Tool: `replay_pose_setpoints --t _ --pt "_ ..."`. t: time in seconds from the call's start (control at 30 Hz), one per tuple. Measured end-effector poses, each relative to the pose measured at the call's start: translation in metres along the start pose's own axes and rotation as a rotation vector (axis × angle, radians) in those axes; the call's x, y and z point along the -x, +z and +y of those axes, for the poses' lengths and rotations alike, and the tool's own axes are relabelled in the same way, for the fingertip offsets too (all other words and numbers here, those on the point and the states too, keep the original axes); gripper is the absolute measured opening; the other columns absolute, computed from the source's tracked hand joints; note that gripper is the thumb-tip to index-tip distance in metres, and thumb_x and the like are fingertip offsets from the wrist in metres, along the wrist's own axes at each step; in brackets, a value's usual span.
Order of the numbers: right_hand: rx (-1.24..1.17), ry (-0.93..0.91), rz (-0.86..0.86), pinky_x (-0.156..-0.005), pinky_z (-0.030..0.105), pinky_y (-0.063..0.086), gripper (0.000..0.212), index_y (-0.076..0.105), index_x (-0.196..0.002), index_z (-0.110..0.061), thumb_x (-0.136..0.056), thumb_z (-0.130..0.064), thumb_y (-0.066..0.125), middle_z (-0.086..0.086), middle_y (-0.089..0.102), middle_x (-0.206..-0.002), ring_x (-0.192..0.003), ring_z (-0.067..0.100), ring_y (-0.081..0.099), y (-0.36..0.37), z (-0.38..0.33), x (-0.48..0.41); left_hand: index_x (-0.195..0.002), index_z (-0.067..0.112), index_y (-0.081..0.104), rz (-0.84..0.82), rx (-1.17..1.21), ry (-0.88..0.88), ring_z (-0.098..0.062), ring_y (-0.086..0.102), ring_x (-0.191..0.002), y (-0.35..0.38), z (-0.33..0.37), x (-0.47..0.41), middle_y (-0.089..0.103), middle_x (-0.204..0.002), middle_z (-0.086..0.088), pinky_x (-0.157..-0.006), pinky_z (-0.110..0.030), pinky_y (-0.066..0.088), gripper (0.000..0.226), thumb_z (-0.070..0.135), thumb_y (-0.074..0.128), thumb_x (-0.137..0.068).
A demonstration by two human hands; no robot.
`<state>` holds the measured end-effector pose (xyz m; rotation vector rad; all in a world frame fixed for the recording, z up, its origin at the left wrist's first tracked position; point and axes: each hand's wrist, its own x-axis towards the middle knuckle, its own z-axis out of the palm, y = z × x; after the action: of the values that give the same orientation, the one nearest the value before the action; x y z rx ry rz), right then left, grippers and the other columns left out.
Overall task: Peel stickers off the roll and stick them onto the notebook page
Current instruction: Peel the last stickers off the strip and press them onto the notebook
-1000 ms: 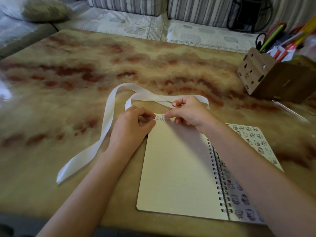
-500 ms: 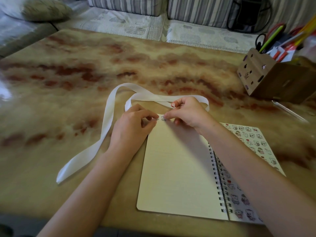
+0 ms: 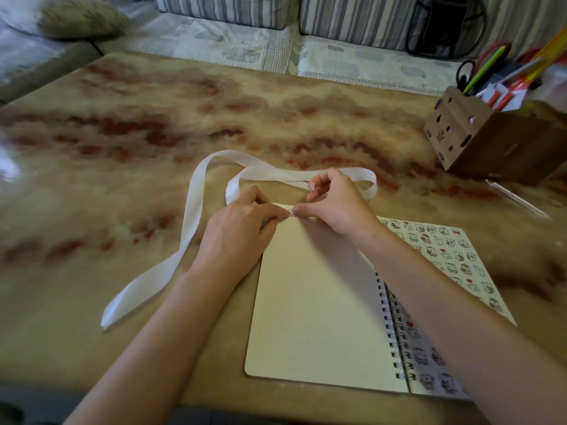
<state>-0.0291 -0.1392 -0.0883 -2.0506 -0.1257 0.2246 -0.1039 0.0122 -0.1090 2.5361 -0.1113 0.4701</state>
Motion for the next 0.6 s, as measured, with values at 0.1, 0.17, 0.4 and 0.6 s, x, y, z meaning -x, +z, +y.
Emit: replay_pose_setpoints --t 0.1,0.17,0.4,0.6 --pt "-0.025 0.039 -0.043 -0.05 0.022 0.041 0.041 0.043 -0.083 -0.019 -0.072 0.001 0.078 0.0 0.06 -0.079 -0.052 0.009 0.05 -0.0016 -0.0005 -0.0028 -0.106 0.03 0.072 -0.005 -0.009 0.001 -0.011 0.045 -0.067 -0.0008 0.0012 0.0001 0.055 -0.095 0.007 -0.052 -0.022 0.031 0.021 0.025 0.057 -0.092" --pt "-0.026 0.043 -0.065 -0.043 0.018 0.041 0.036 0.045 -0.081 -0.017 -0.075 0.005 0.073 0.006 0.063 -0.082 -0.041 0.005 0.049 -0.0037 -0.0008 -0.0042 -0.105 0.03 0.072 -0.004 -0.013 0.001 -0.011 0.045 -0.067 -0.0012 0.0018 0.0 0.054 -0.095 0.007 -0.052 -0.024 0.032 0.021 0.026 0.056 -0.092" --pt "-0.025 0.067 -0.062 -0.035 0.017 0.028 0.028 0.049 -0.09 -0.016 -0.079 -0.013 0.075 0.002 0.061 -0.072 -0.035 0.004 0.05 -0.0086 -0.0017 -0.0045 -0.107 0.032 0.071 -0.027 0.003 -0.037 -0.012 0.045 -0.068 -0.0021 0.0018 -0.0007 0.052 -0.097 0.008 -0.053 -0.022 0.033 0.026 0.02 0.052 -0.093" --pt "0.032 0.031 -0.059 -0.04 0.018 0.039 0.037 0.045 -0.085 -0.017 -0.074 -0.009 0.08 -0.007 0.061 -0.066 -0.036 0.004 0.049 -0.0015 -0.0019 -0.0053 -0.108 0.033 0.07 -0.028 -0.014 -0.036 -0.013 0.047 -0.068 -0.0027 0.0026 -0.0007 0.053 -0.097 0.008 -0.057 -0.026 0.039 0.027 0.021 0.052 -0.093"
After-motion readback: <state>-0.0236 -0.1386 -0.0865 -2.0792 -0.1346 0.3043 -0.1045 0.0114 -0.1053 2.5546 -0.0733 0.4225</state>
